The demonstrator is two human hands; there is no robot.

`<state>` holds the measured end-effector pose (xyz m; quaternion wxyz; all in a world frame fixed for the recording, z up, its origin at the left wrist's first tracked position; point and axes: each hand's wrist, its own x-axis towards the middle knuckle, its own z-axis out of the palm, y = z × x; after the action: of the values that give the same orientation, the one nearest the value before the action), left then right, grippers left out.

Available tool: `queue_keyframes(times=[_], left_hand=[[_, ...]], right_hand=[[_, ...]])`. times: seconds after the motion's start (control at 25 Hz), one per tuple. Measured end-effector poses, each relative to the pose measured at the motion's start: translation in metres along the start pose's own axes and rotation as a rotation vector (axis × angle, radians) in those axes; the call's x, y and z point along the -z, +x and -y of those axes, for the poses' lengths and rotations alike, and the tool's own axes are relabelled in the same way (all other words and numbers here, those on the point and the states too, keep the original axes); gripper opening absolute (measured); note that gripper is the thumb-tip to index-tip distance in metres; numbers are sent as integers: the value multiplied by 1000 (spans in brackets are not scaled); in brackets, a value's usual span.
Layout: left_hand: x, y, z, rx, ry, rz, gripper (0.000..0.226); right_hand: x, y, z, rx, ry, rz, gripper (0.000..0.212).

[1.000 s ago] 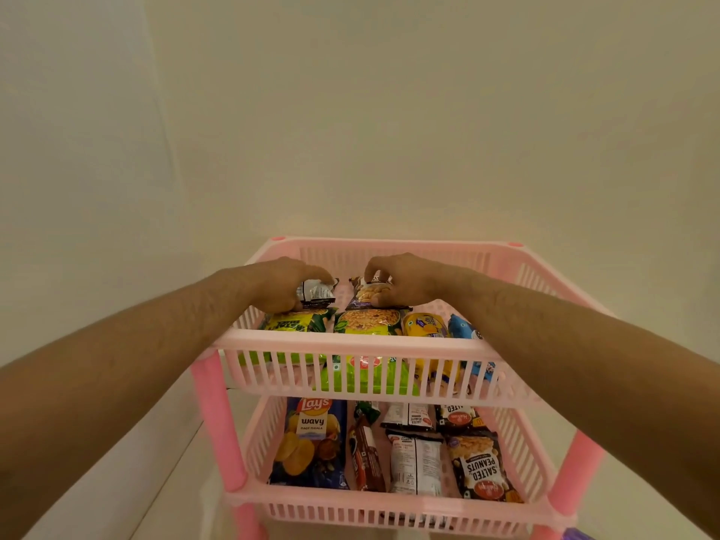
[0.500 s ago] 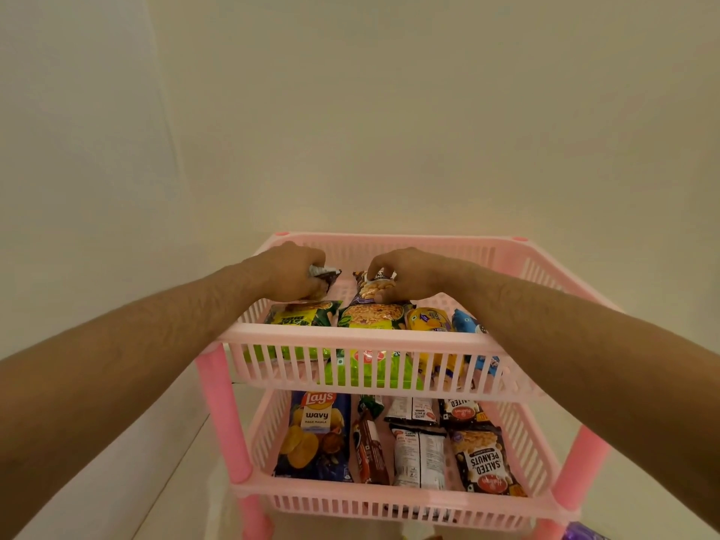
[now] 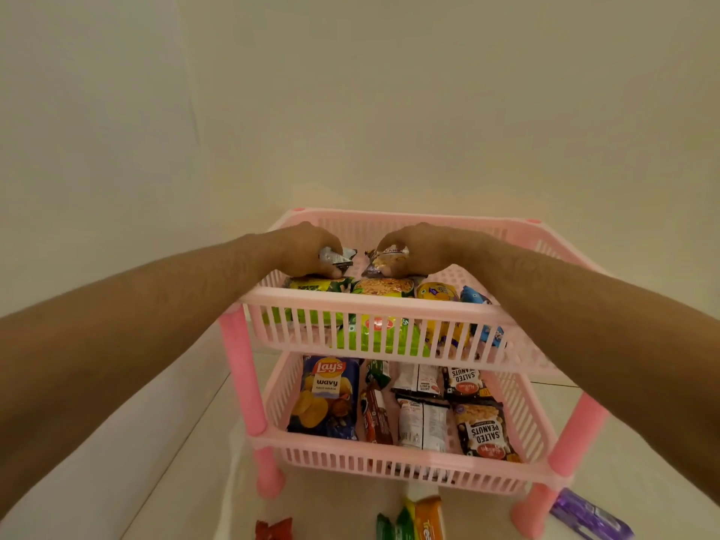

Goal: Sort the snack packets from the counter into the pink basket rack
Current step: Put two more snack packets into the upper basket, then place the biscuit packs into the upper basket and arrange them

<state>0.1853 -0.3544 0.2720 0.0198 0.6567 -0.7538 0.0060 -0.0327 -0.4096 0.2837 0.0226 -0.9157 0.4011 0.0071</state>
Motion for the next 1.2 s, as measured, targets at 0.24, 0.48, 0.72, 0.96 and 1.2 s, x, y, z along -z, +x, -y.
queue_keyframes(times=[0.24, 0.48, 0.72, 0.96, 1.2], left_hand=[[38, -44, -26, -29, -324, -345, 51], [12, -146, -77, -171, -381, -881, 32], [-79, -224, -116, -118, -322, -1071, 21], [-190, -264, -129, 84, -315, -709, 23], [-274, -279, -128, 514, -334, -162, 50]], right_hand=[[34, -56, 21, -7, 171, -380, 48], [-19, -150, 77, 35, 310, -871, 40], [-109, -215, 120, 91, 326, -960, 37], [-221, -241, 122, -43, 432, -665, 39], [-295, -247, 101, -462, 516, -241, 49]])
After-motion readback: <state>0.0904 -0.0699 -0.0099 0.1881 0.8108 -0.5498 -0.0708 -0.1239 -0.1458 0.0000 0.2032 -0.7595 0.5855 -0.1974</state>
